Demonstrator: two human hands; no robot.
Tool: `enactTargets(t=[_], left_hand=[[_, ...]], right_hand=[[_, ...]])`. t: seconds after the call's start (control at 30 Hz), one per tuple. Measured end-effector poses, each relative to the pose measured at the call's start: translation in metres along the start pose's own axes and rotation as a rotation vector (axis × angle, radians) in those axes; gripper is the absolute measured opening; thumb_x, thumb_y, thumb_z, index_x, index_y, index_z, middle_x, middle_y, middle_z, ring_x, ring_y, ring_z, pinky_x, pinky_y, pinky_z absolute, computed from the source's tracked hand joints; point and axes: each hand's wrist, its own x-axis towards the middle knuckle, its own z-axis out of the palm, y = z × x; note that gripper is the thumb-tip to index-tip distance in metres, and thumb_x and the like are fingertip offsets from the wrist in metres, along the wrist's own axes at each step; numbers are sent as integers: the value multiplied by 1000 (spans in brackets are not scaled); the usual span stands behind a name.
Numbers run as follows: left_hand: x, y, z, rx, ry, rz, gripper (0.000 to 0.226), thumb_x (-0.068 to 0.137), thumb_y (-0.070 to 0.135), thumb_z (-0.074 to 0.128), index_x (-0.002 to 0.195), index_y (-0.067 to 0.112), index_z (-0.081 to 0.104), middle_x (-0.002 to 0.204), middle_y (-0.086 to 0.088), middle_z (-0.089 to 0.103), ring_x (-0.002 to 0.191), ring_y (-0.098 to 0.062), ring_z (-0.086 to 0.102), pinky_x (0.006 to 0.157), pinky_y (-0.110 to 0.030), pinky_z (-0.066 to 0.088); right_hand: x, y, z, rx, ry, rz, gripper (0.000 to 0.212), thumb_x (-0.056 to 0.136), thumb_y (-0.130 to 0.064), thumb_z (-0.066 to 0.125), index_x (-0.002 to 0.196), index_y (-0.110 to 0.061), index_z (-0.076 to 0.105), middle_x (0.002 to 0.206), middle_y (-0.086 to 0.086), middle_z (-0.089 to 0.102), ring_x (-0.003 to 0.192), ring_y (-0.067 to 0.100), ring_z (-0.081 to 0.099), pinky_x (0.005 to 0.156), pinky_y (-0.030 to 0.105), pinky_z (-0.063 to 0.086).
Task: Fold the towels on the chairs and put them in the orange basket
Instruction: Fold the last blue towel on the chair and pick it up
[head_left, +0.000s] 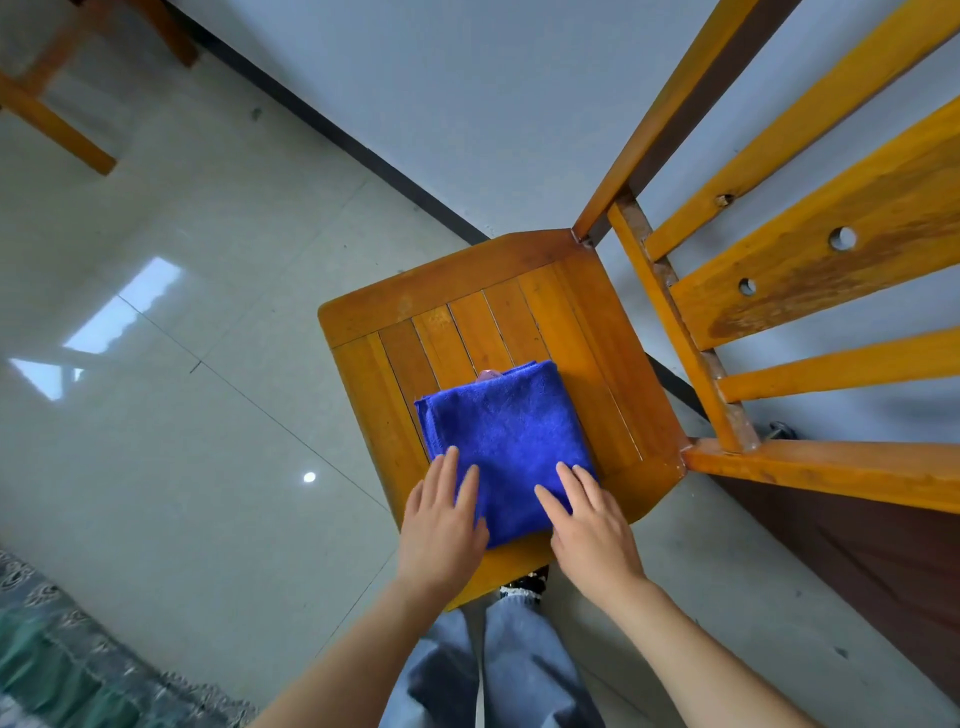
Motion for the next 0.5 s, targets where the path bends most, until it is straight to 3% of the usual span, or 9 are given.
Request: enactTargets(t=[0.07, 0.13, 0.17, 0.2, 0.23, 0.3, 0.33, 0.43, 0.5], left_hand=[[-3, 8, 7, 120, -76, 116, 67, 61, 40, 77, 120, 12, 63, 136, -17, 49, 121, -32, 54, 94, -41, 48], [-1, 12, 10, 238, -227, 157, 69, 86, 39, 53, 145, 13, 29, 154, -16, 11, 142, -35, 19, 114, -42, 23], [1, 12, 14, 293, -277, 136, 69, 92, 37, 46, 149, 13, 14, 155, -18, 0, 144, -36, 5, 117, -43, 12], [2, 13, 15, 322, -277, 117, 71, 91, 35, 49, 149, 13, 15, 155, -22, 3, 143, -38, 6, 116, -45, 13], [3, 13, 17, 323, -226, 118, 73, 82, 34, 63, 144, 12, 31, 150, -27, 20, 139, -43, 22, 112, -48, 25], [1, 14, 23, 310, -216, 132, 71, 52, 26, 85, 117, 10, 64, 126, -27, 56, 115, -44, 55, 89, -49, 49], [5, 13, 25, 304, -191, 120, 70, 44, 23, 88, 110, 9, 68, 119, -25, 61, 108, -44, 60, 83, -50, 52], [18, 8, 31, 281, -109, 162, 82, 40, 27, 90, 112, 9, 55, 117, -25, 62, 107, -45, 59, 82, -53, 51], [24, 5, 32, 299, -23, 194, 78, 47, 23, 89, 110, 9, 47, 116, -25, 62, 107, -46, 59, 83, -53, 51]], right_hand=[[1, 12, 4, -61, -35, -68, 68, 37, -16, 90, 103, -17, 72, 115, 16, 66, 104, 32, 65, 72, 37, 56], [2, 20, 8, -89, -46, -109, 77, 33, -13, 91, 107, -18, 70, 117, 16, 65, 106, 33, 64, 74, 38, 56], [4, 21, 9, -104, -40, -131, 80, 30, -12, 92, 107, -18, 70, 117, 16, 66, 106, 33, 64, 75, 39, 56], [5, 23, 10, -121, -36, -149, 80, 29, -12, 92, 107, -18, 71, 115, 16, 66, 105, 32, 65, 76, 40, 56], [6, 24, 10, -137, -20, -168, 79, 30, -12, 92, 106, -18, 70, 114, 16, 67, 104, 32, 65, 76, 40, 56], [8, 24, 11, -156, 19, -209, 81, 37, -13, 91, 114, -18, 63, 114, 18, 66, 106, 33, 64, 80, 42, 54], [10, 26, 12, -164, 27, -223, 85, 41, -13, 90, 119, -18, 57, 118, 19, 64, 109, 34, 62, 83, 44, 53], [19, 30, 18, -200, 86, -258, 84, 45, -14, 89, 123, -20, 58, 125, 22, 59, 115, 37, 57, 88, 46, 50], [26, 30, 19, -212, 129, -257, 78, 44, -15, 89, 118, -21, 64, 122, 22, 61, 112, 37, 59, 85, 44, 52]])
